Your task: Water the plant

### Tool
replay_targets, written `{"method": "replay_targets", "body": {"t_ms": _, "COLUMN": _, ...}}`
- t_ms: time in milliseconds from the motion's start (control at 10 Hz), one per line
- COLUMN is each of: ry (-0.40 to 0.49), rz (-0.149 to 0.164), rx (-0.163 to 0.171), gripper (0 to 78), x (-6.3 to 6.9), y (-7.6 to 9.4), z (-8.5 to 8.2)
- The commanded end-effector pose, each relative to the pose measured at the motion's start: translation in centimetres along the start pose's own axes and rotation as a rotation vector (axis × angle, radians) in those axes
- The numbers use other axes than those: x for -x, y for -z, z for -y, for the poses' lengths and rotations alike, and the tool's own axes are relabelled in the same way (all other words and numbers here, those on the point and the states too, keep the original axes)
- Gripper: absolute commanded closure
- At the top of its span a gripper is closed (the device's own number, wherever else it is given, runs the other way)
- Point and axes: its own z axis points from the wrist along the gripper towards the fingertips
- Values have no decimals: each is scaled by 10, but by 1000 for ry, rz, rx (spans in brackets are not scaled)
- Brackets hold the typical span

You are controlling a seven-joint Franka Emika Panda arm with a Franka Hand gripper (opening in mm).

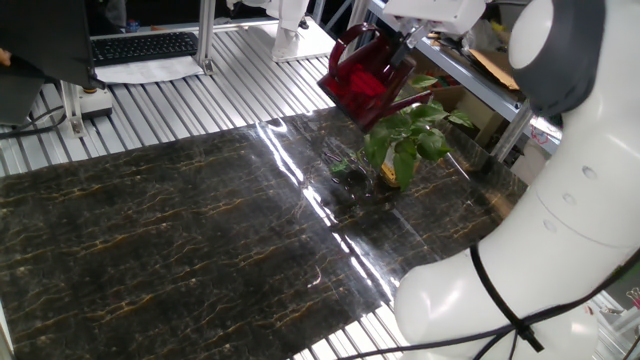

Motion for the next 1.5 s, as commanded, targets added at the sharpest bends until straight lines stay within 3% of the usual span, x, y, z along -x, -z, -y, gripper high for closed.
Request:
{"method": "replay_targets", "body": {"t_ms": 100, "ry": 34, "rz": 58, "rx": 34, "gripper": 764, "x": -8, "y": -4, "z": 6}}
{"method": "replay_targets", "body": {"t_ms": 200, "ry": 128, "rz": 223, "rx": -34, "gripper": 764, "x": -7, "y": -6, "z": 4}}
{"method": "replay_targets", "body": {"t_ms": 300, "ry": 155, "rz": 279, "rx": -39, "gripper": 764, "x": -7, "y": -7, "z": 4}}
{"method": "replay_targets", "body": {"t_ms": 400, "ry": 245, "rz": 378, "rx": -41, "gripper": 764, "x": -7, "y": -8, "z": 2}}
{"method": "replay_targets", "body": {"t_ms": 500, "ry": 290, "rz": 413, "rx": -44, "gripper": 764, "x": -7, "y": -9, "z": 1}}
{"method": "replay_targets", "body": {"t_ms": 700, "ry": 307, "rz": 423, "rx": -43, "gripper": 764, "x": -7, "y": -11, "z": 0}}
{"method": "replay_targets", "body": {"t_ms": 800, "ry": 449, "rz": 511, "rx": -62, "gripper": 764, "x": -11, "y": -21, "z": -3}}
{"method": "replay_targets", "body": {"t_ms": 1100, "ry": 635, "rz": 648, "rx": -117, "gripper": 764, "x": -25, "y": -50, "z": 0}}
{"method": "replay_targets", "body": {"t_ms": 1400, "ry": 707, "rz": 666, "rx": -120, "gripper": 764, "x": -37, "y": -73, "z": 6}}
{"method": "replay_targets", "body": {"t_ms": 1500, "ry": 709, "rz": 667, "rx": -121, "gripper": 764, "x": -37, "y": -74, "z": 6}}
